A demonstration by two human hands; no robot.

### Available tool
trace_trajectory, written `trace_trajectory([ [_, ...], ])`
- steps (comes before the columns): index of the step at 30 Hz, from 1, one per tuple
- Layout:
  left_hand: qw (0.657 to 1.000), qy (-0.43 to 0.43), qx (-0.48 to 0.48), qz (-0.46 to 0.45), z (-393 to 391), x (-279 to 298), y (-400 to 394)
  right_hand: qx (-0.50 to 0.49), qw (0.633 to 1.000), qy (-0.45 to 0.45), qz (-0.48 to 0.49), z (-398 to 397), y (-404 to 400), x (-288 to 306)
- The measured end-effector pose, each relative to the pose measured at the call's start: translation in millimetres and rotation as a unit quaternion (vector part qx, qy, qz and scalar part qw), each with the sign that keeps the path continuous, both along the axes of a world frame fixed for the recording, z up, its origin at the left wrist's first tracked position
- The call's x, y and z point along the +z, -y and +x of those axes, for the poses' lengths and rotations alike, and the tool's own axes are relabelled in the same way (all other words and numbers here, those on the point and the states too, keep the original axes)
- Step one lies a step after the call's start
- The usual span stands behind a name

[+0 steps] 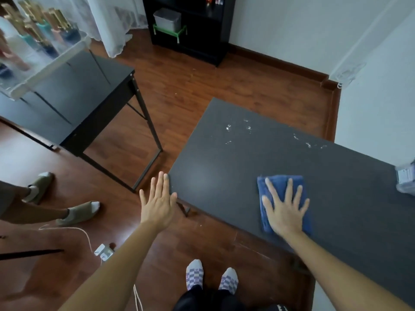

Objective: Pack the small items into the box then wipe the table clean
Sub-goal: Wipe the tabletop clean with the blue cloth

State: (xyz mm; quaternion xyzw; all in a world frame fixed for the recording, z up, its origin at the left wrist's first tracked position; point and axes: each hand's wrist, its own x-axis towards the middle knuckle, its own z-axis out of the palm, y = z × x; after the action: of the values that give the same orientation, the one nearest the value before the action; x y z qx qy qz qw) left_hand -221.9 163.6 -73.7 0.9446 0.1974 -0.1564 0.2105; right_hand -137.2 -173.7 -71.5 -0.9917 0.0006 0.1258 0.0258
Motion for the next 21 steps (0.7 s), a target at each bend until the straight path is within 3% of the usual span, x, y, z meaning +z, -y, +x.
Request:
trace_trajectory([
  [2,0.999,0.022,0.026,0.009,5,1,5,-0.066,0.997,0.02,0.022,19,-41,0],
  [6,0.992,0.119,0.023,0.043,27,5,38,0.099,0.992,0.061,0.05,-18,-105,-10],
  [8,0.99,0.135,-0.018,0.027,46,4,62,0.163,0.982,0.065,0.065,-55,-94,-10],
  [10,0.992,0.118,-0.05,0.011,63,1,85,0.163,0.983,0.058,0.065,-79,-48,-12],
  [13,0.995,0.078,-0.059,0.036,74,-9,107,0.02,0.998,0.047,0.03,-98,52,-6],
  [16,0.991,0.088,-0.063,0.083,73,-15,113,-0.151,0.988,0.006,0.015,-78,125,2],
  [19,0.988,0.099,-0.066,0.102,72,-19,113,-0.289,0.957,0.025,0.031,-24,114,-1],
  [21,0.986,0.103,-0.067,0.114,74,-22,112,-0.257,0.964,0.053,0.039,-3,72,-5],
])
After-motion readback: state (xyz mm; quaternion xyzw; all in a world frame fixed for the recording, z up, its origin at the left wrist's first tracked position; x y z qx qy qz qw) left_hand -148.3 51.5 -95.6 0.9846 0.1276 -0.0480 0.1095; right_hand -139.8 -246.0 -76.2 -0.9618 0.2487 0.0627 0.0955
